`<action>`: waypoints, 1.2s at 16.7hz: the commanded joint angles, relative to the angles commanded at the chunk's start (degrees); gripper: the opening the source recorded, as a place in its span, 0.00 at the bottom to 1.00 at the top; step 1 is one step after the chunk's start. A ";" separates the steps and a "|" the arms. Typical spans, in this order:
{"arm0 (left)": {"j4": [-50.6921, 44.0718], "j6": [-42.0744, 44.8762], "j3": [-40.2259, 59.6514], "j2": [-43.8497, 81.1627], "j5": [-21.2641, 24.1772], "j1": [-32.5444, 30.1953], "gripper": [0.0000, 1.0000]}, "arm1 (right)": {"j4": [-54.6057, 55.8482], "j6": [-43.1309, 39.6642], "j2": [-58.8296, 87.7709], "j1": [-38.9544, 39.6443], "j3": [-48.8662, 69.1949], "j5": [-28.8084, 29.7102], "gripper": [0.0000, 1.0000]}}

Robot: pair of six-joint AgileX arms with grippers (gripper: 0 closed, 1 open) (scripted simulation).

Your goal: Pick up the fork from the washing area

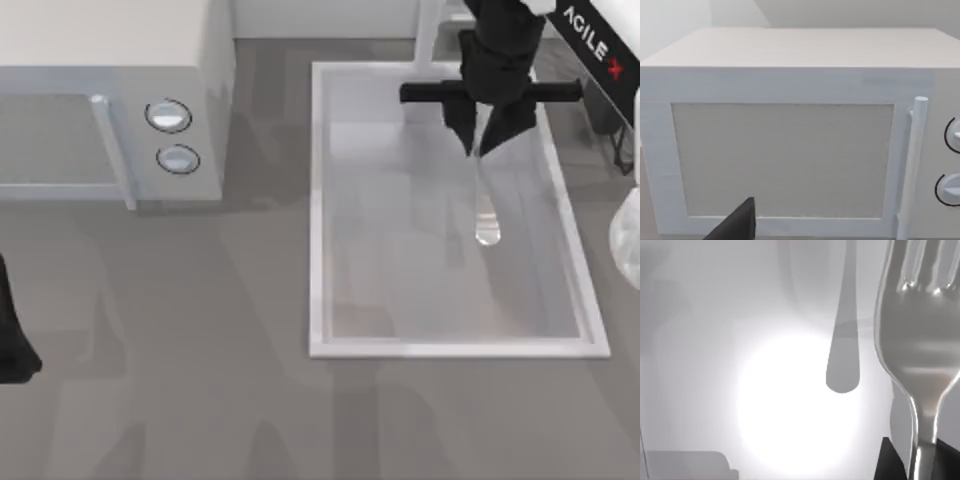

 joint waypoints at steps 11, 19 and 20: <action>0.00 0.00 0.00 0.00 0.00 0.00 1.00 | -0.25 -1.99 -5.60 -1.94 -4.48 -0.16 0.00; 0.00 0.00 0.00 0.00 0.00 0.00 1.00 | 7.10 -11.95 -32.08 -11.72 -41.28 -0.79 0.00; 0.00 0.00 0.00 0.00 0.00 0.00 1.00 | 8.09 -13.36 -35.75 -13.10 -46.57 -0.88 0.00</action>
